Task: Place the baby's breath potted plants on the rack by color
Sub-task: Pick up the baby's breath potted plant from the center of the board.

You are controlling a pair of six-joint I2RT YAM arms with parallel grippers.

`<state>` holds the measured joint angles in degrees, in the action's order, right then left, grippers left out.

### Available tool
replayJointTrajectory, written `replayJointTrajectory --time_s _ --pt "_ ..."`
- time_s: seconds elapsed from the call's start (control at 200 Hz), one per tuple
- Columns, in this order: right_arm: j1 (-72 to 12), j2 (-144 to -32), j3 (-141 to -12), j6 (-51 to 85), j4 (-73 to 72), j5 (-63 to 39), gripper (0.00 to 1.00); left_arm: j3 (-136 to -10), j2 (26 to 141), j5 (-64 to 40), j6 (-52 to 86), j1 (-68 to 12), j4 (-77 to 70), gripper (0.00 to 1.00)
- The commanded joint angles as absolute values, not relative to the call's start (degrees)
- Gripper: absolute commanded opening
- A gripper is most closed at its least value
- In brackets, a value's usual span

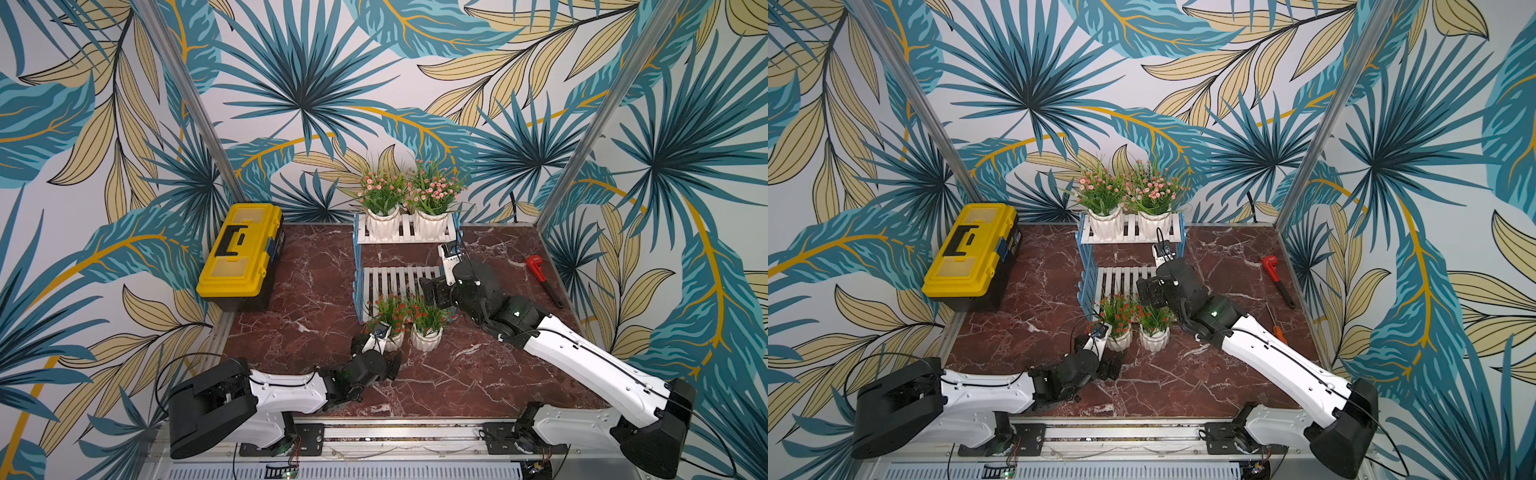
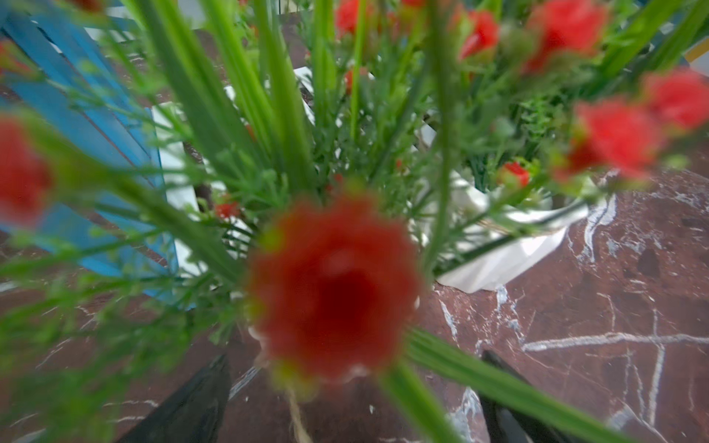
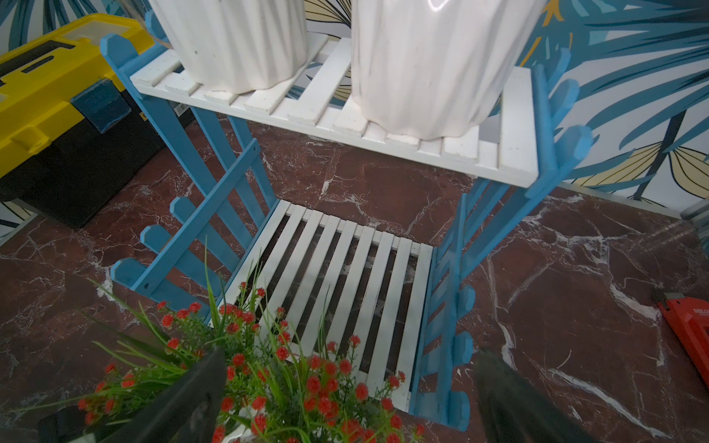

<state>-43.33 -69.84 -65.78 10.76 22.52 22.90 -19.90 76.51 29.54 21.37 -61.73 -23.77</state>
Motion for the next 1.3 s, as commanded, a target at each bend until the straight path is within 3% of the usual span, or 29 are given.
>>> replayJointTrajectory --time_s 0.0,0.326,1.082,1.292 --pt "-43.51 -70.75 -65.04 11.60 22.06 23.14 1.00 -21.77 78.09 28.68 20.86 -59.64 -27.16 0.99" --pt "-43.51 -72.23 -65.95 11.52 23.03 22.77 1.00 -25.27 85.36 23.40 15.99 -56.57 -30.32 1.00" --pt "-43.51 -73.12 -65.13 10.74 23.97 24.21 0.99 -28.48 95.19 24.79 14.14 -54.93 -36.28 1.00" --pt "-43.48 -73.64 -65.74 9.41 24.42 24.94 0.99 -27.92 96.27 24.22 13.07 -54.64 -37.69 0.93"
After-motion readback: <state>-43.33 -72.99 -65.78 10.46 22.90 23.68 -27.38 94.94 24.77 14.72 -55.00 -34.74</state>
